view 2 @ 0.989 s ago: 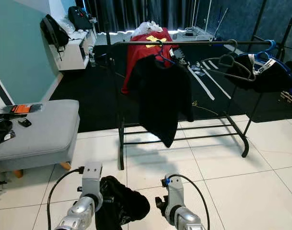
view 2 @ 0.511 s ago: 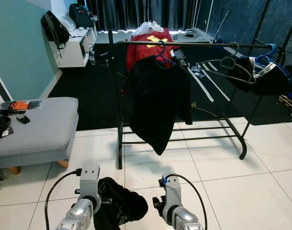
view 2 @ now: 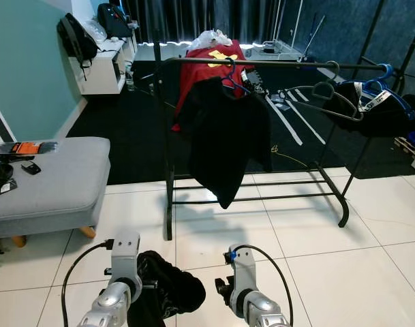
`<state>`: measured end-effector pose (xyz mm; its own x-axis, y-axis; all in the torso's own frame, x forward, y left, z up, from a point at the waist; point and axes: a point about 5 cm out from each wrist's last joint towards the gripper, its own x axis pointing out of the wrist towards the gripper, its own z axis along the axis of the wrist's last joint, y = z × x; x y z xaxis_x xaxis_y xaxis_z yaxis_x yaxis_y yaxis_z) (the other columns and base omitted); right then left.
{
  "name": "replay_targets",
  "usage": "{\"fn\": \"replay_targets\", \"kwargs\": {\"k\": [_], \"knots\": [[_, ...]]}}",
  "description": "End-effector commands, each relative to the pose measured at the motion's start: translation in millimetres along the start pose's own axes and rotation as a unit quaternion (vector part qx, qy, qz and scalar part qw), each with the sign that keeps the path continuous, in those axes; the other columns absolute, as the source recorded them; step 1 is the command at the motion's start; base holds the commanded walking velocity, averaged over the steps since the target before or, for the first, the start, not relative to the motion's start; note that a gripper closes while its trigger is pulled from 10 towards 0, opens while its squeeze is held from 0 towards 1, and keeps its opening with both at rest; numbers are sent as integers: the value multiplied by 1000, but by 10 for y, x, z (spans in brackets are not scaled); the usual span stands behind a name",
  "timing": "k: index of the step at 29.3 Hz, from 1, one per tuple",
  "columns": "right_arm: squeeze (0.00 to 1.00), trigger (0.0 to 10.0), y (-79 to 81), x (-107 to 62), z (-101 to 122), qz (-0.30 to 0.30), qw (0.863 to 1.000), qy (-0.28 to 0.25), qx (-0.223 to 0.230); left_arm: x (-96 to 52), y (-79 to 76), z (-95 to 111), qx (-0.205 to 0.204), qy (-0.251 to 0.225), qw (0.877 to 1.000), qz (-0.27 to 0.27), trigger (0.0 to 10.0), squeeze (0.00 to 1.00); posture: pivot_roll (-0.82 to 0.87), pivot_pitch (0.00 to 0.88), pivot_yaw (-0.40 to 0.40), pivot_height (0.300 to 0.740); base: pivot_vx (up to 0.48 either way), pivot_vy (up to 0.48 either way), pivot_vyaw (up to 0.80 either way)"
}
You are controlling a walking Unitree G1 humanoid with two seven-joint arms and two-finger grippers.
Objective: Hang hanger
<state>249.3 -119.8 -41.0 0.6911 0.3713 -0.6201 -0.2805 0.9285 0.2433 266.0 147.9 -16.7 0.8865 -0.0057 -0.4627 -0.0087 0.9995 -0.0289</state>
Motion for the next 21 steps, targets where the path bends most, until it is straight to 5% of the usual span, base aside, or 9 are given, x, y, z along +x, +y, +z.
{"fn": "replay_targets", "kwargs": {"k": [1,13,14,17,21], "knots": [[0,10000,26,8,-19,9,1000,10,-7,9,30,77,3,-20,1000,2,10000,0,46,0,-57,740,0,0,0],[0,10000,-111,-68,-194,-30,999,45,0,-9,62,91,-10,-29,999,18,10000,0,76,0,-93,740,0,0,0],[0,10000,-97,-63,-198,-28,998,51,-36,-17,83,80,-11,-29,999,21,10000,0,80,0,-95,740,0,0,0],[0,10000,-73,-51,-196,-25,997,57,-45,-23,96,65,-9,-27,999,21,10000,0,80,0,-91,740,0,0,0],[0,10000,-49,-40,-195,-18,998,58,-17,-22,101,62,-8,-25,999,21,10000,0,83,0,-88,740,0,0,0]]}}
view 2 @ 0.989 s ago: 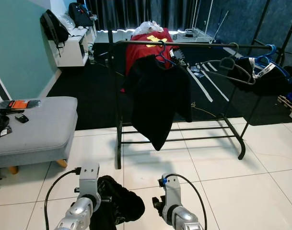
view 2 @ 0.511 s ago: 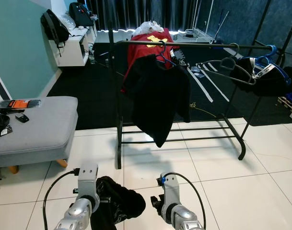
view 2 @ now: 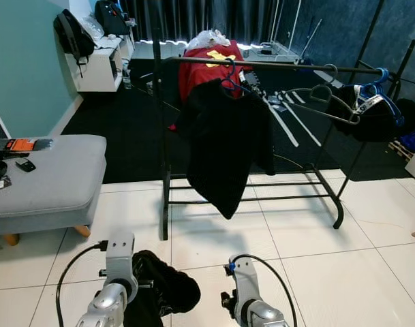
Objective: Hang hanger
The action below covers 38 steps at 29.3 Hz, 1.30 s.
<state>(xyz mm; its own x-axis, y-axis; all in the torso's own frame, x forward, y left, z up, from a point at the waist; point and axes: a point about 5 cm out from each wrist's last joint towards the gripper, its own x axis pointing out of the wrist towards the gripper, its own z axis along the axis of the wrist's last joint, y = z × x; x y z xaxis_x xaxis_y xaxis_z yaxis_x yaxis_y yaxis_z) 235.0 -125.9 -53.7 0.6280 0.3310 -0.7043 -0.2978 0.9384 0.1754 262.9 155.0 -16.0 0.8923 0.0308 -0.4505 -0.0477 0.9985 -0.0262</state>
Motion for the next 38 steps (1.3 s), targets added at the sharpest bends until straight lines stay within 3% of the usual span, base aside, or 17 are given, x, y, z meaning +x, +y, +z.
{"fn": "replay_targets", "kwargs": {"k": [1,12,17,38], "knots": [[0,10000,-1,4,-1,1,1000,5,14,13,31,73,0,-18,1000,3,10000,0,85,0,-85,740,0,0,0],[0,10000,4,8,49,5,1000,-9,3,25,58,105,-4,-21,1000,9,10000,0,82,0,-91,740,0,0,0],[0,10000,-2,7,62,7,1000,-11,3,26,-4,111,1,-22,1000,-1,10000,0,83,0,-90,740,0,0,0],[0,10000,107,34,59,19,1000,-20,5,33,89,142,15,-21,1000,-2,10000,0,109,0,-67,740,0,0,0]]}}
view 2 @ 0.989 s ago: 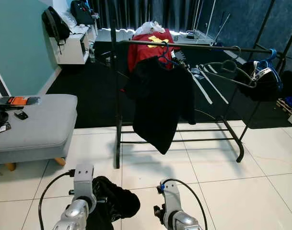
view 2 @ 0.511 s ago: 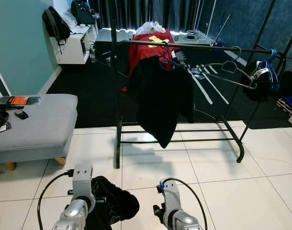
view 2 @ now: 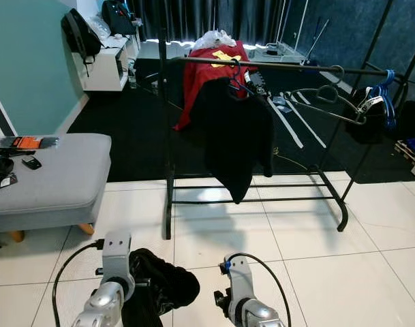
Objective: Hang hanger
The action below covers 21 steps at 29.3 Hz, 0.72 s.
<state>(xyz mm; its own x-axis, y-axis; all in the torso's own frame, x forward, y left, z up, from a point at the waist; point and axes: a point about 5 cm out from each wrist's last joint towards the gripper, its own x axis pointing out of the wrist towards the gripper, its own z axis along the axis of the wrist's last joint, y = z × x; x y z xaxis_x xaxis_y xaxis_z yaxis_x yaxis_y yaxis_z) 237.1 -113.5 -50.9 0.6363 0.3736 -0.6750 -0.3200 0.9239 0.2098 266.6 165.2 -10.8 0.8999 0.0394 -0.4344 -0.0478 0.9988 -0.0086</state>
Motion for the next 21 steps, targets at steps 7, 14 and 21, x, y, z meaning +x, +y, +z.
{"fn": "replay_targets", "kwargs": {"k": [7,14,21], "knots": [[0,10000,-47,-8,45,-12,1000,-14,-14,27,-2,87,8,-12,1000,-5,10000,0,110,0,-58,740,0,0,0],[0,10000,-80,4,63,-26,995,-3,98,29,-76,65,-8,-8,1000,-23,10000,0,77,14,-22,740,0,0,0],[0,10000,-241,-27,411,-75,992,-91,49,98,-35,174,-41,-4,999,-14,10000,0,40,4,-16,740,0,0,0]]}}
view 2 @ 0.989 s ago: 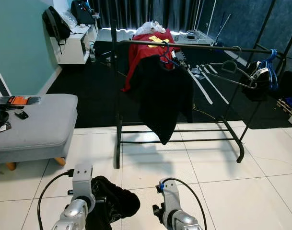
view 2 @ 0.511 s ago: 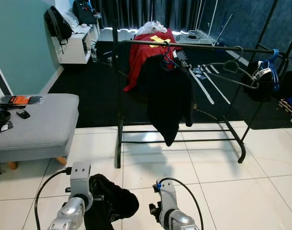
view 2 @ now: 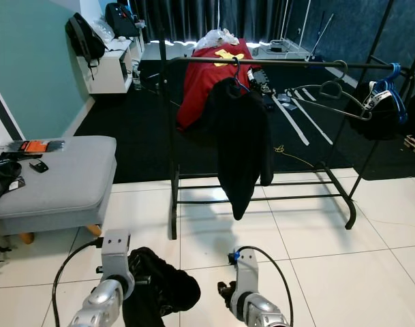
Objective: Hang hanger
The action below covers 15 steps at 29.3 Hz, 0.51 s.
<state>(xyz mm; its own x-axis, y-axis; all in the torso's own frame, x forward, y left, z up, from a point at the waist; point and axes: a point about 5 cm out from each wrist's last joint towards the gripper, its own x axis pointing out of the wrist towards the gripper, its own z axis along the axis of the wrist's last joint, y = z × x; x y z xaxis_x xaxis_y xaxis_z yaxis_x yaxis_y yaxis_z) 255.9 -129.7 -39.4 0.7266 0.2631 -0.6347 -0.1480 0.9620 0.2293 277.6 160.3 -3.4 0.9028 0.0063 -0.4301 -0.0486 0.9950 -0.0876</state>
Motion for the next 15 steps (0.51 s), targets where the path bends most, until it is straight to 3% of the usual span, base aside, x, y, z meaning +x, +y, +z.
{"fn": "replay_targets", "kwargs": {"k": [1,2,4,7,11,15], "knots": [[0,10000,-27,16,217,-13,999,-48,-15,32,16,63,-5,-3,1000,3,10000,0,40,4,-16,740,0,0,0],[0,10000,-49,19,301,-26,997,-65,-21,41,28,80,-4,-3,1000,4,10000,0,37,2,-16,740,0,0,0],[0,10000,-111,34,393,-68,995,-48,-61,61,39,88,16,6,1000,10,10000,0,34,0,-16,740,0,0,0],[0,10000,-141,36,428,-83,992,-41,-86,69,34,71,34,16,999,14,10000,0,28,0,-12,740,0,0,0],[0,10000,-175,17,484,-79,992,-70,-64,55,-35,61,30,5,1000,-1,10000,0,19,0,-15,740,0,0,0],[0,10000,-113,22,469,-56,994,-82,-48,56,-47,55,30,6,1000,0,10000,0,2,0,-34,740,0,0,0]]}}
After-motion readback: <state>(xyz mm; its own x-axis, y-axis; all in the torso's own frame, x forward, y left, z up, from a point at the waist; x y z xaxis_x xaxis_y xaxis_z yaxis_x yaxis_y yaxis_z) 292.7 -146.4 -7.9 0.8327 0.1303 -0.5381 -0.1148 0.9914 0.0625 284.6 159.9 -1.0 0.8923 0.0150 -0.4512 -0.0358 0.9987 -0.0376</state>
